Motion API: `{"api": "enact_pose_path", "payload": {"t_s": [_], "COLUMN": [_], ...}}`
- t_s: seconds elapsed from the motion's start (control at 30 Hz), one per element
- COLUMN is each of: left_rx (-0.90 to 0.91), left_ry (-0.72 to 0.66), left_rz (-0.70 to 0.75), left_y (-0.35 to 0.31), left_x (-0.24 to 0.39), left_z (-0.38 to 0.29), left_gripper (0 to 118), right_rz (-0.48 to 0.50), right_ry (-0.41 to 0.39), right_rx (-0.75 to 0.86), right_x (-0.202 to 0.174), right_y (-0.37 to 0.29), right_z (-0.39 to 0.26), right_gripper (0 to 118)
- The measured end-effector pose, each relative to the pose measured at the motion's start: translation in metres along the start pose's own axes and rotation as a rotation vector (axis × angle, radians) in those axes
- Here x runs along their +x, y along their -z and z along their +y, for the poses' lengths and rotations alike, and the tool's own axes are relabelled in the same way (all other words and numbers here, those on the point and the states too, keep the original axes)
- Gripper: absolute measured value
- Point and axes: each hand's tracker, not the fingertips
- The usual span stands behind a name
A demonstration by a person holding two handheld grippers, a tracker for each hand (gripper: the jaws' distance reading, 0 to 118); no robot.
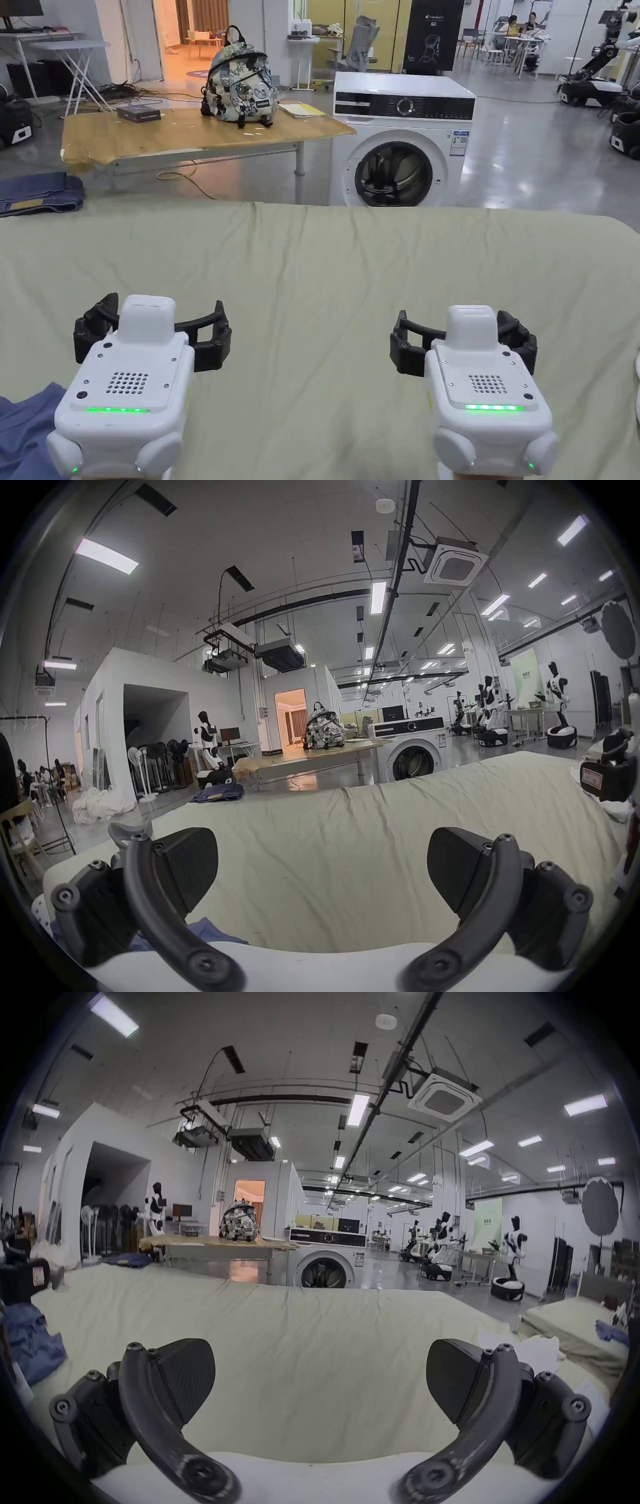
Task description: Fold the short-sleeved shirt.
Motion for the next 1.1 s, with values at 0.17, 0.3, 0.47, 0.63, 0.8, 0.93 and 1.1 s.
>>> {"api": "enact_pose_path", "payload": {"t_s": [0.17, 0.3, 0.47, 0.63, 0.8, 0.93, 1.1], "left_rx": [-0.013, -0.029, -0.041, 0.018, 0.131, 0.152, 0.029], "left_ry": [-0.156, -0.537, -0.695, 0.395, 1.093, 1.138, 0.438], "left_rz": [-0.037, -0.091, -0.103, -0.008, 0.094, 0.108, 0.024], "left_y": [0.001, 0.006, 0.009, 0.001, -0.002, -0.014, -0.006], "left_x": [-0.010, -0.037, -0.045, 0.022, 0.044, 0.042, 0.010], "left_z": [0.002, -0.002, -0.001, 0.017, -0.003, 0.008, 0.036], "left_gripper": [118, 118, 118, 118, 118, 118, 118], "right_rz": [0.012, 0.003, 0.014, 0.016, -0.035, -0.052, -0.016], "right_ry": [0.209, 0.507, 0.632, -0.443, -1.188, -1.249, -0.640], "right_rx": [-0.066, -0.080, -0.044, 0.112, 0.314, 0.352, 0.137], "right_x": [0.013, 0.035, 0.046, -0.004, -0.022, -0.023, -0.017], "right_y": [0.002, 0.002, 0.002, 0.001, 0.001, -0.001, 0.000], "right_z": [-0.001, 0.000, 0.006, 0.019, -0.009, -0.012, 0.014], "right_gripper": [118, 118, 118, 118, 118, 118, 118]}}
